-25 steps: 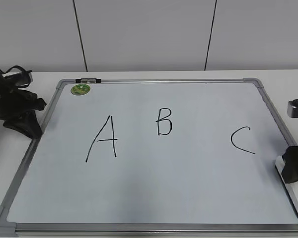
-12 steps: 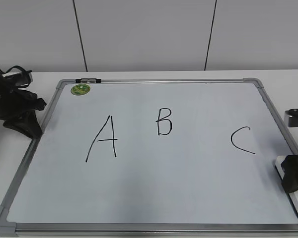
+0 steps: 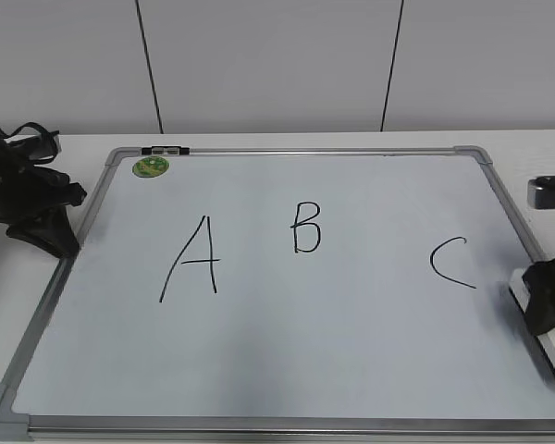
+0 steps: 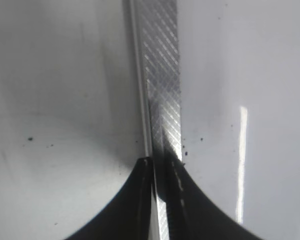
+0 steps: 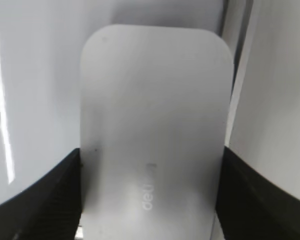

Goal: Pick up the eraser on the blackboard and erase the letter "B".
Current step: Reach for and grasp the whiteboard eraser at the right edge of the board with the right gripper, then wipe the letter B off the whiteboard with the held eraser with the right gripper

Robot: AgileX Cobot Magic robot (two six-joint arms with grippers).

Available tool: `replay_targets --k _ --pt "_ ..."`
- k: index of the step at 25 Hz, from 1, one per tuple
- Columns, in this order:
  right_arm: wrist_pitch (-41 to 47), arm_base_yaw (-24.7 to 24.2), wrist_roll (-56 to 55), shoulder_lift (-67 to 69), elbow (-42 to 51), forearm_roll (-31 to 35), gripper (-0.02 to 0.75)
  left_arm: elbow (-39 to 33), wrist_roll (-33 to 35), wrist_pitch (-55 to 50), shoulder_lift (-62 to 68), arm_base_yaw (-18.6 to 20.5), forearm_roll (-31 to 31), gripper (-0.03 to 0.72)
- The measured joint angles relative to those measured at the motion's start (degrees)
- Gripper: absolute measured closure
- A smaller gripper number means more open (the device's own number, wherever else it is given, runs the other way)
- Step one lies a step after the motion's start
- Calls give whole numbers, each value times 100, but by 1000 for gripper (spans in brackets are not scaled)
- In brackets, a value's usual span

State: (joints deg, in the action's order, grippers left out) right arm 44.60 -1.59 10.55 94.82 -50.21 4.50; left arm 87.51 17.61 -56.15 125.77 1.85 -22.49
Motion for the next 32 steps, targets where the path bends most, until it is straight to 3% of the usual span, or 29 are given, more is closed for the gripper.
replay_targets --k 11,18,25,32 --pt "334 13 80 4 -974 323 206 0 0 0 0 0 0 653" --pt "674 958 111 552 -2114 362 204 0 0 10 0 0 0 653" --pt "1552 1834 111 2039 -4155 388 204 0 0 10 0 0 0 653" --pt "2474 2094 111 3729 -6507 314 204 0 0 10 0 0 -10 653"
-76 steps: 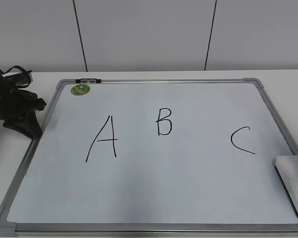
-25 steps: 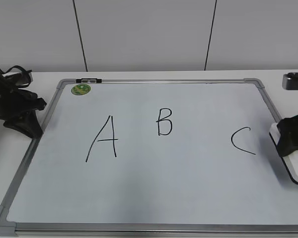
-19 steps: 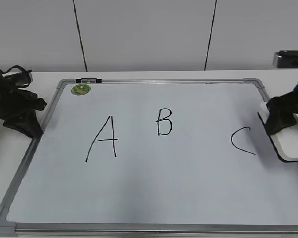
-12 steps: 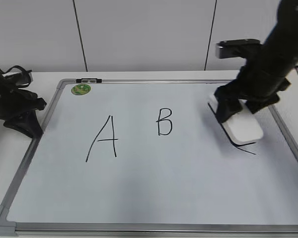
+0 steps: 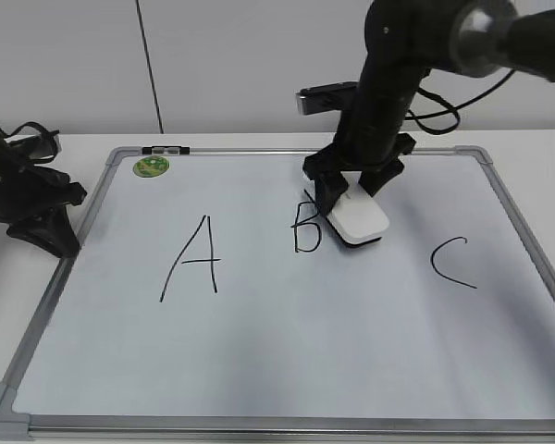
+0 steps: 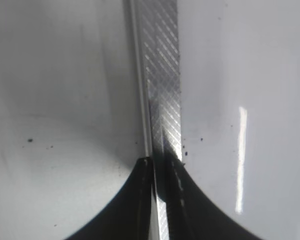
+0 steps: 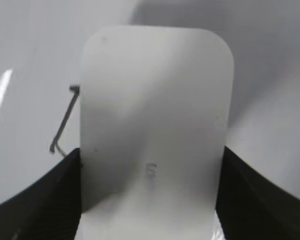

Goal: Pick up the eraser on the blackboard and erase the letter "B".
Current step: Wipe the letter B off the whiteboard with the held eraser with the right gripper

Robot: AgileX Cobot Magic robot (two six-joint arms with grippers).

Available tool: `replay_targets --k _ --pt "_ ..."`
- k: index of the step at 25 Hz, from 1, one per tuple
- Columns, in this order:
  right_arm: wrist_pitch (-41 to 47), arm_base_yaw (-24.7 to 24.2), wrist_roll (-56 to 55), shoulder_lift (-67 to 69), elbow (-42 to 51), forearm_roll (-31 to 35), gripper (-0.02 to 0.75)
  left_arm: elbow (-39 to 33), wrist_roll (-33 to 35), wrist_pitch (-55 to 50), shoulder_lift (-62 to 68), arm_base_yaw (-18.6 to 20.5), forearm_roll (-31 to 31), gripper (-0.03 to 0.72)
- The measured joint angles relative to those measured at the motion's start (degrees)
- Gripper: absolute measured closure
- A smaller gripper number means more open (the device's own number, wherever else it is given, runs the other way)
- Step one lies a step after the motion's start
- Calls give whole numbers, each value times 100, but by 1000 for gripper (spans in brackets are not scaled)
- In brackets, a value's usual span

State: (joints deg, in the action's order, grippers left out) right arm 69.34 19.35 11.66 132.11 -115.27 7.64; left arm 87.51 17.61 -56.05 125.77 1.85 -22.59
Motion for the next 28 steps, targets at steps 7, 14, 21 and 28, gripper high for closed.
replay_targets --k 7,14,21,28 --pt "38 9 -62 1109 -1546 -43 204 0 0 0 0 0 0 653" --pt "120 11 -96 1275 -1714 -179 204 0 0 8 0 0 0 653" --pt "133 11 -106 1284 -1726 -184 204 0 0 12 0 0 0 653" --pt "142 94 -96 1297 -1738 -197 204 0 0 12 0 0 0 653"
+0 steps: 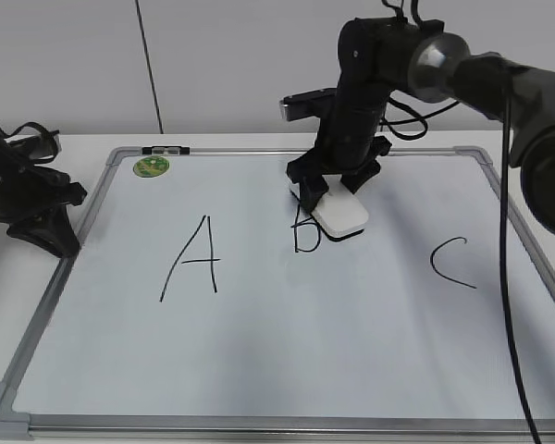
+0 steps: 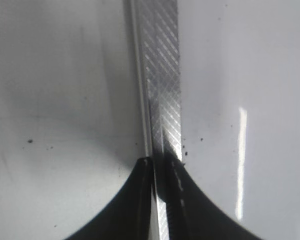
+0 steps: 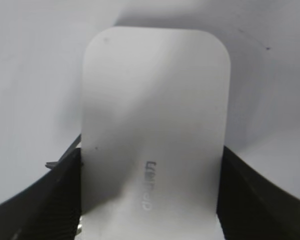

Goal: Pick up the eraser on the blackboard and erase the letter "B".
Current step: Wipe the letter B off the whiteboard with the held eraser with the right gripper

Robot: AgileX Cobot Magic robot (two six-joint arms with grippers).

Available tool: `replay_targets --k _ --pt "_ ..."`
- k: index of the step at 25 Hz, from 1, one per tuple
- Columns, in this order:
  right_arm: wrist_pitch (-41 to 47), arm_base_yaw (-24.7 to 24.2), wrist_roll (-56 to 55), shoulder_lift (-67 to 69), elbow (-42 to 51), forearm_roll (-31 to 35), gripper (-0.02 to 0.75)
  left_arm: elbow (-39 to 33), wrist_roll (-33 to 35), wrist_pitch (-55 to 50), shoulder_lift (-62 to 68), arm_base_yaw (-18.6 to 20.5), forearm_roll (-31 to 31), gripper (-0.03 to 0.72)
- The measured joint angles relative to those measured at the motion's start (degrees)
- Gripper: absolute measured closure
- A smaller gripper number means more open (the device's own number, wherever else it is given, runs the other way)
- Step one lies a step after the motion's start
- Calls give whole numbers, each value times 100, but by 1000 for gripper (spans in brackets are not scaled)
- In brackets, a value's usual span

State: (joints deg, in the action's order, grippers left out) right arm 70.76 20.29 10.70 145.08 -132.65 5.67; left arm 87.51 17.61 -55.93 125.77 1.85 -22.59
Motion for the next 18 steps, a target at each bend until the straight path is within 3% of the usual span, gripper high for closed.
replay_targets --k 18 --pt "-44 840 83 12 -20 -247 204 0 0 10 0 0 0 653"
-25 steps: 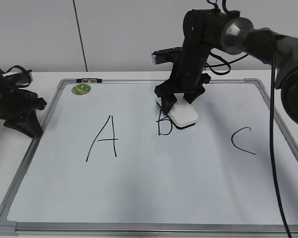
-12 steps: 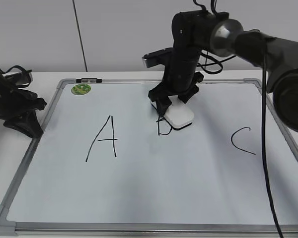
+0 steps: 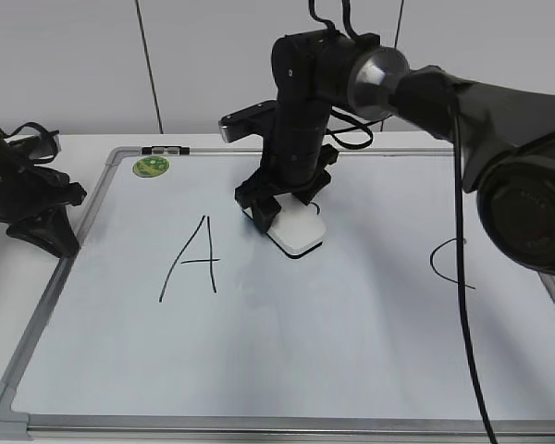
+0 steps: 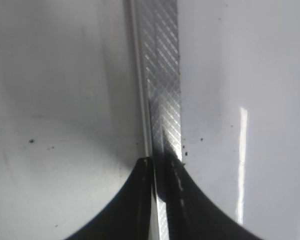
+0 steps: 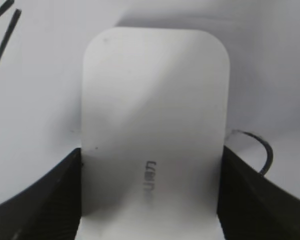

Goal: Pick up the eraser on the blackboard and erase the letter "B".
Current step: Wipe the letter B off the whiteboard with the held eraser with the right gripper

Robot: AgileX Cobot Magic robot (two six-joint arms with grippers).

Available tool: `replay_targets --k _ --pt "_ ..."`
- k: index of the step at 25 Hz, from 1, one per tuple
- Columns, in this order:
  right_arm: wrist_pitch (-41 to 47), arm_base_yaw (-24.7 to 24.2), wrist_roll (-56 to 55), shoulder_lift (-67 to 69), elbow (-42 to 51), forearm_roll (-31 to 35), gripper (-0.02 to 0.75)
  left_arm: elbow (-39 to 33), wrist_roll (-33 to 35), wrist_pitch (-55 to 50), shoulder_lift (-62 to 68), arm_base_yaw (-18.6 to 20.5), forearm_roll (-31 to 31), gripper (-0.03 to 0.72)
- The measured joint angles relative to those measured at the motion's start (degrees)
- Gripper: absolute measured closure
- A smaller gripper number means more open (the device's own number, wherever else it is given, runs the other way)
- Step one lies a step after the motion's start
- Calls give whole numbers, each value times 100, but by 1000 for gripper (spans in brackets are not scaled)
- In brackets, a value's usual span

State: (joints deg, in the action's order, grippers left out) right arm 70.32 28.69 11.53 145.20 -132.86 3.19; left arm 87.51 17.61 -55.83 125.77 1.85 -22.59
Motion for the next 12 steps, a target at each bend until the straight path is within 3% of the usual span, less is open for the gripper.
replay_targets --k 12 --pt "0 -91 11 0 0 -49 204 0 0 12 0 0 0 653"
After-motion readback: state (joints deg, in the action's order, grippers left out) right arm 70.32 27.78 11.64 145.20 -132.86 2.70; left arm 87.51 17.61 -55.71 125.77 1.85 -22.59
